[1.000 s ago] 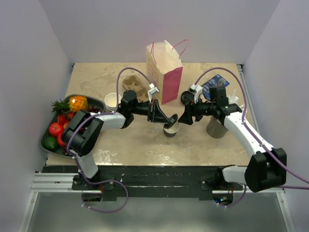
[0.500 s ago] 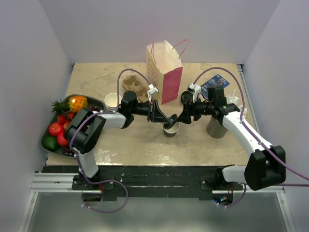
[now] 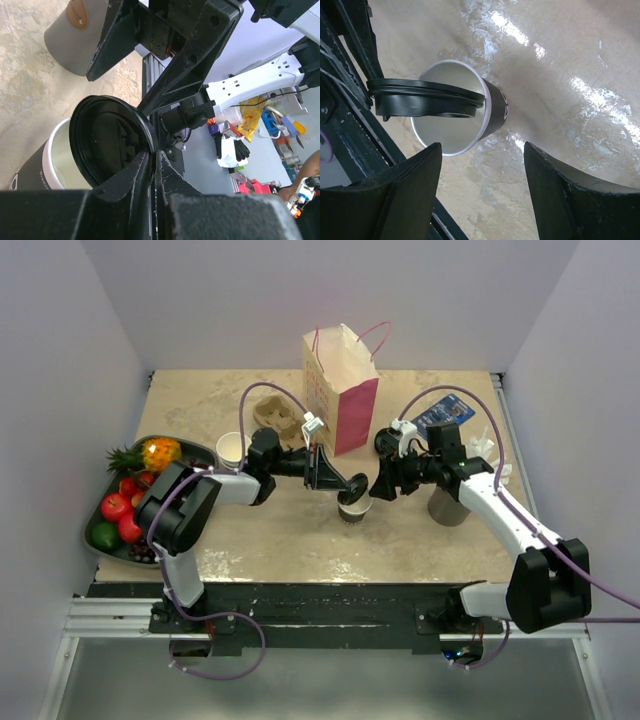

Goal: Pack the takeout coffee

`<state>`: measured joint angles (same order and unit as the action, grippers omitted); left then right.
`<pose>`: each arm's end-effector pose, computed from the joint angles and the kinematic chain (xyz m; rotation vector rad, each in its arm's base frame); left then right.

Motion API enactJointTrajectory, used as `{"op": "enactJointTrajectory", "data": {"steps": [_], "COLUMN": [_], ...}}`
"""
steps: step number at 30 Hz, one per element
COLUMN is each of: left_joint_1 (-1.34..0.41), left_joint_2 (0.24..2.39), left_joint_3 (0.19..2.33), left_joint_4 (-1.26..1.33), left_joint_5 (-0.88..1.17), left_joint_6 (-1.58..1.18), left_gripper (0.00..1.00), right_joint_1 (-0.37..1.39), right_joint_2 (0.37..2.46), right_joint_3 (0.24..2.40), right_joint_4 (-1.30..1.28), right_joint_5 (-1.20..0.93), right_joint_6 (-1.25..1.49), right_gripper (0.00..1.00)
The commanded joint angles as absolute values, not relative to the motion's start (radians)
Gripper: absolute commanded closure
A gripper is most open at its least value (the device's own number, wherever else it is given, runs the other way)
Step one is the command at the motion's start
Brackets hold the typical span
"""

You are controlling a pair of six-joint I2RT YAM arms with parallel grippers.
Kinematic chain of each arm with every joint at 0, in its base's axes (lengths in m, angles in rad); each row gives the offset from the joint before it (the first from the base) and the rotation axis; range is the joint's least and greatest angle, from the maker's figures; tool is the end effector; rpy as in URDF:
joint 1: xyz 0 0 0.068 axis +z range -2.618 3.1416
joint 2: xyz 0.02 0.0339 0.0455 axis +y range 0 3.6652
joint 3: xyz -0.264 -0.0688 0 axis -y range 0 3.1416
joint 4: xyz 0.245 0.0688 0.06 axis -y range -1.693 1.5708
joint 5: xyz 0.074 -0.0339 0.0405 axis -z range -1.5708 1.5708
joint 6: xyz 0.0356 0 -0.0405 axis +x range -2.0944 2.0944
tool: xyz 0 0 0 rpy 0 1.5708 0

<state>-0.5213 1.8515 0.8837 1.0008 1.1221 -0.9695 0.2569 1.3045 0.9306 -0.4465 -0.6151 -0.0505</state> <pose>0.3057 -0.2125 0.2024 0.6778 1.8459 -1.9176 0.2567 0.0887 0.2592 -0.6455 2.2604 0.8316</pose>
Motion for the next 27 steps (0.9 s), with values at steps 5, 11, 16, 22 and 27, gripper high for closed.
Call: {"op": "enactJointTrajectory", "data": {"steps": [5,11,16,22,27], "left_joint_1": [-0.508,-0.502,-0.500,-0.488,-0.480], "left_joint_2": [1.825,1.810,1.807,1.804,1.801], "left_joint_3": [0.865,0.851,0.859,0.871,0.871], "left_joint_4": [0.974,0.950,0.956,0.951,0.942], "left_joint_5": [1.103,1.094,1.092,1.075,1.068], "left_joint_6": [-0.913,-0.894,-0.900,-0.900,-0.897], "left_gripper": [0.80,0.78,0.79,0.78,0.76], "right_joint_1": [0.268,0.282,0.296,0.304,0.307], "right_joint_2": [1.327,1.338,1.342,1.361,1.364], "right_joint_3": [0.910,0.900,0.899,0.896,0.888], "right_joint_4": [-0.399,-0.379,-0.371,-0.371,-0.371], "right_joint_5": [-0.607,-0.609,-0.594,-0.558,-0.546], "right_joint_6": [-0.009,-0.008,0.021,0.021,0.017], "right_gripper": [0.31,0.31,0.32,0.32,0.33]}}
